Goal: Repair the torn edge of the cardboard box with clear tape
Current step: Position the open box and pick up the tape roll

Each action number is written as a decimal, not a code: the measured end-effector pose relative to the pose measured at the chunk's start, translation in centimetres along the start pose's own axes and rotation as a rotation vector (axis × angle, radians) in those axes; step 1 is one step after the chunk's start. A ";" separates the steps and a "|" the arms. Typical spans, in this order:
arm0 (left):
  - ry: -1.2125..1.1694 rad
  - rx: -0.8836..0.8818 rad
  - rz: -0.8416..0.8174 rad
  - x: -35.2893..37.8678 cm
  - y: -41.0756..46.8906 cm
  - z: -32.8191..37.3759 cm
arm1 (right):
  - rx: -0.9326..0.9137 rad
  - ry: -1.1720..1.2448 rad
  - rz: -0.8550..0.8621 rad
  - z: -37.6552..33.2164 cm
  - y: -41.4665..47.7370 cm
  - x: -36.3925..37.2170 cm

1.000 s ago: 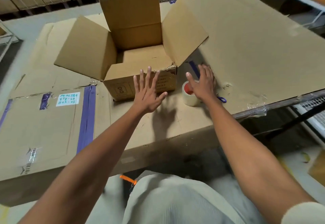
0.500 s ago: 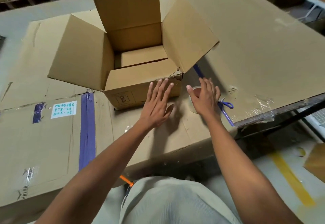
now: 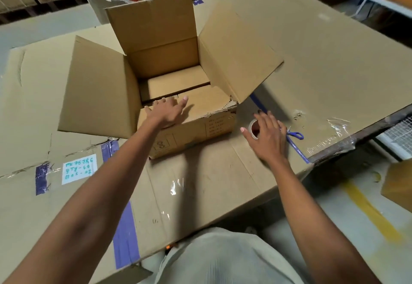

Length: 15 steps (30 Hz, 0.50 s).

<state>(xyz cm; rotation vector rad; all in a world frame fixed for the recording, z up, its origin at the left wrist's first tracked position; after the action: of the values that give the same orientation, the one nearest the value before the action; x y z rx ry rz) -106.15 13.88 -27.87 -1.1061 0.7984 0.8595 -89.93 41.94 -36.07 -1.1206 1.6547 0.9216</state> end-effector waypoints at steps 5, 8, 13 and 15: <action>-0.206 0.043 0.289 -2.9 0.5 -3.1 | 0.032 -0.049 0.041 -0.3 -0.1 0.5; -0.287 0.127 0.577 -5.3 -1.4 -2.4 | 0.049 -0.080 0.059 -0.4 0.1 0.5; -0.297 0.252 0.741 -5.6 -3.4 -2.7 | 0.037 -0.068 0.044 -0.7 0.0 0.2; -0.276 0.335 0.851 -5.3 -4.6 -2.8 | 0.022 -0.058 0.025 -0.7 0.0 -0.2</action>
<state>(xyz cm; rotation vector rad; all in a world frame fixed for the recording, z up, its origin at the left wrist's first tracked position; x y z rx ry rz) -104.74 9.24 -22.06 -0.3043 1.1439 1.4773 -90.08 41.36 -35.64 -1.0506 1.6307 0.9408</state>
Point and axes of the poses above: each hand's wrist, its own y-axis towards the middle knuckle, its own x-axis out of the palm, z = x × y, the point moved 2 cm from there along y, towards the middle knuckle, and after that the axes turned 9 degrees about -z, right-handed, at the moved point
